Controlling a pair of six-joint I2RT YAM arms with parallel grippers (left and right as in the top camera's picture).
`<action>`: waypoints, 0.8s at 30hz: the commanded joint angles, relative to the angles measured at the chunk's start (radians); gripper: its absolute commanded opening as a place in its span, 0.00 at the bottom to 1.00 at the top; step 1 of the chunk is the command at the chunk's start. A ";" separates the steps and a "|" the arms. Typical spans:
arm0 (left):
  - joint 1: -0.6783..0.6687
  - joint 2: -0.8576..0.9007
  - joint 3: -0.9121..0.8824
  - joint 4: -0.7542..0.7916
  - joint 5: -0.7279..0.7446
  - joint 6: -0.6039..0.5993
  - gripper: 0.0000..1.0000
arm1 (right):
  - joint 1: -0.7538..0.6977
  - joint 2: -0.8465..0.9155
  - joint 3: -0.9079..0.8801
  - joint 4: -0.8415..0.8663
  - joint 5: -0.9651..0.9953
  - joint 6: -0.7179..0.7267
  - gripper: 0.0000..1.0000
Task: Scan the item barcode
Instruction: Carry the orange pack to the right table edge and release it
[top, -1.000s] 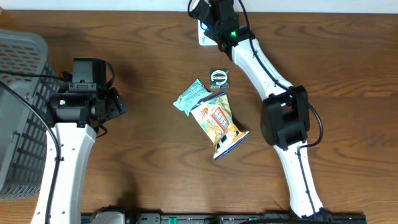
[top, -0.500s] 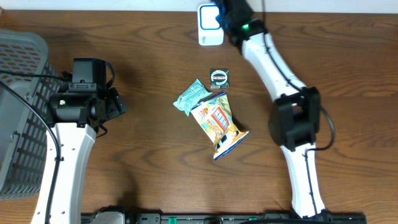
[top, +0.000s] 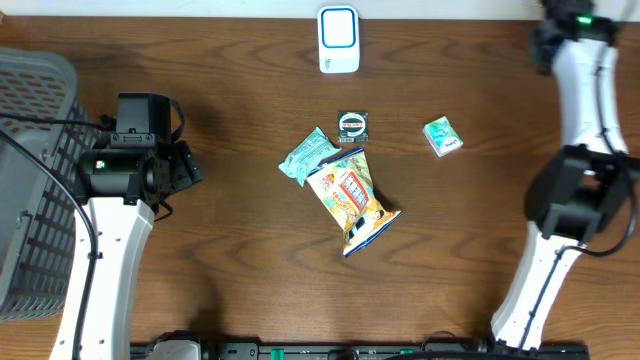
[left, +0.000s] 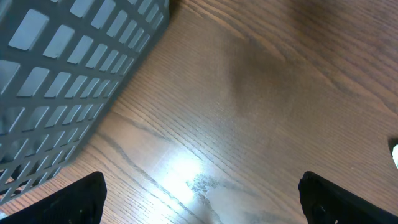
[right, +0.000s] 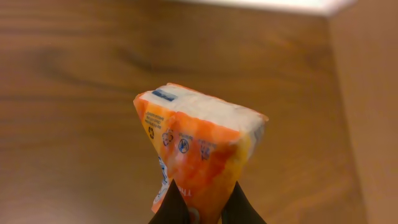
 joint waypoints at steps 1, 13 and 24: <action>0.004 0.000 0.002 -0.003 -0.020 0.009 0.98 | -0.092 -0.023 0.007 -0.011 0.007 0.020 0.01; 0.004 0.001 0.002 -0.003 -0.021 0.009 0.98 | -0.271 0.000 -0.075 -0.016 0.002 0.020 0.01; 0.004 0.001 0.002 -0.003 -0.020 0.009 0.98 | -0.344 -0.021 -0.202 -0.040 -0.107 0.097 0.87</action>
